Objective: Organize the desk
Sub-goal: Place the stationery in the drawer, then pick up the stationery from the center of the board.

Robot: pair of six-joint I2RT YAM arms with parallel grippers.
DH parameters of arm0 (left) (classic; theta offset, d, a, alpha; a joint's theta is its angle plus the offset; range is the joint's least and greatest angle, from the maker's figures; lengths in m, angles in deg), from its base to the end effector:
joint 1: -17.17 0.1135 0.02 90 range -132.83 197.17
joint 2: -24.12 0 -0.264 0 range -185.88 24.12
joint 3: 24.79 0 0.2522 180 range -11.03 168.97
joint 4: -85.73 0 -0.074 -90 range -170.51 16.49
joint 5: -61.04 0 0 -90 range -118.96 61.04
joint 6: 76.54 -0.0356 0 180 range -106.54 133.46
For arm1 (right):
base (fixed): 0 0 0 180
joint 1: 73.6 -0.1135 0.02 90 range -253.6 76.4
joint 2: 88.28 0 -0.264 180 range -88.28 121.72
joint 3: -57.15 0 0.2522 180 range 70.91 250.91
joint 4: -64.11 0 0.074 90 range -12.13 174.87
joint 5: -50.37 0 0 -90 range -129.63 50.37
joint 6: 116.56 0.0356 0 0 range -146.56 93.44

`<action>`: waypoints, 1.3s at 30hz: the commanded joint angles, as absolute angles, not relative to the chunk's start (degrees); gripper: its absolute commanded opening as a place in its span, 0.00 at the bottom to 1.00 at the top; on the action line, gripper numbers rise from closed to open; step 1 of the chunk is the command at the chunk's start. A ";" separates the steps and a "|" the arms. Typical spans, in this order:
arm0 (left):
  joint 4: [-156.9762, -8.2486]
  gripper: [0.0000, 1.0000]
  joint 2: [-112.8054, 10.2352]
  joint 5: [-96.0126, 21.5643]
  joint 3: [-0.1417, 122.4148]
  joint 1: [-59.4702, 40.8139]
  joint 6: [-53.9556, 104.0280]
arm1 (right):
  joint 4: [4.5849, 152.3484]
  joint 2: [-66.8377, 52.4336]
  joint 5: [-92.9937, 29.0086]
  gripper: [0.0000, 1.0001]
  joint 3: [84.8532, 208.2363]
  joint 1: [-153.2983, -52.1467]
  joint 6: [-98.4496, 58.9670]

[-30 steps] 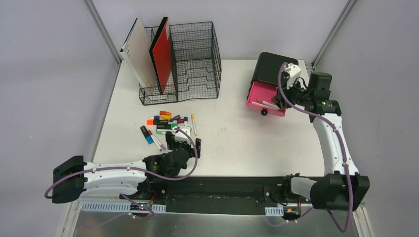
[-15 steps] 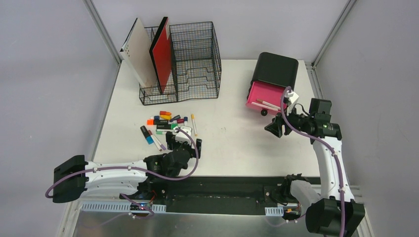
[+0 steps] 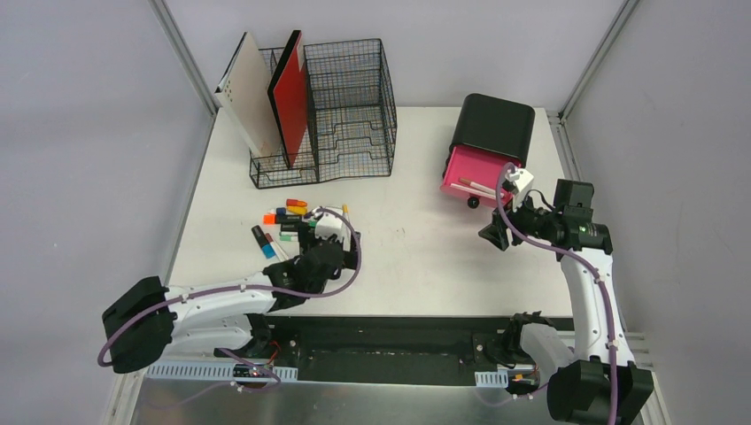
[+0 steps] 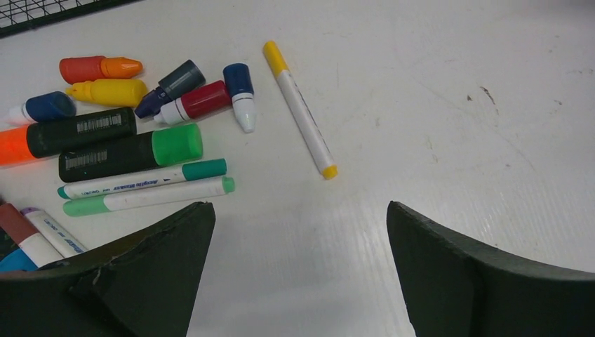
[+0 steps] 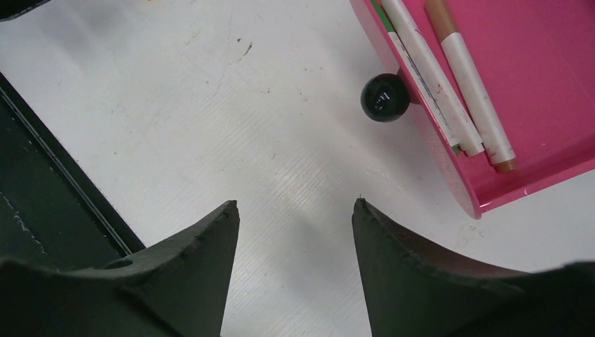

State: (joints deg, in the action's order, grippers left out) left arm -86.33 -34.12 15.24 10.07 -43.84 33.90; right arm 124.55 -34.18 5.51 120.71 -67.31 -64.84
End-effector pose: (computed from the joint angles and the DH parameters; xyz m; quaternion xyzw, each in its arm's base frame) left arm 0.1175 -0.1608 0.1862 0.1071 0.8215 -0.0476 0.5580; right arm 0.1781 0.0058 0.2918 -0.3631 0.8014 0.2178 0.4225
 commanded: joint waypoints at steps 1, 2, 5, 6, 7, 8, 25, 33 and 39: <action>-82.64 0.94 -38.50 5.93 15.42 -38.15 37.10 | 124.19 -35.66 5.56 0.63 120.83 -67.03 -66.71; -81.68 0.94 -39.44 5.18 16.43 -37.36 37.39 | 124.27 -35.79 5.56 0.63 120.91 -67.02 -66.68; -78.08 0.93 -45.24 2.77 20.51 -34.96 38.39 | 124.28 -36.03 5.63 0.64 120.87 -67.01 -66.74; -76.66 0.92 -47.43 1.78 22.15 -33.91 38.71 | 124.28 -36.07 5.65 0.64 120.84 -67.07 -66.76; -74.53 0.91 -49.81 0.26 24.12 -32.84 39.10 | 124.28 -36.15 5.71 0.64 120.83 -67.06 -66.73; -72.95 0.88 -52.16 -1.14 26.17 -31.58 39.38 | 124.33 -36.23 5.76 0.64 120.83 -67.01 -66.77; -62.14 0.61 -73.02 -16.25 42.82 -21.76 37.99 | 124.73 -36.09 7.12 0.65 120.84 -67.00 -66.83; -58.56 0.38 -77.05 -16.65 46.59 -21.76 37.80 | 124.94 -36.16 7.34 0.65 120.83 -67.00 -66.97; -58.51 0.09 -77.30 -17.21 46.78 -21.76 37.51 | 125.05 -36.16 7.56 0.65 120.86 -66.98 -66.99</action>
State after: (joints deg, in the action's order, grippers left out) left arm -61.22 -75.25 -14.29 46.70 -21.74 37.93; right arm 125.44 -35.09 5.82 120.71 -67.31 -65.71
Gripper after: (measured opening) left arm 0.155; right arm 0.648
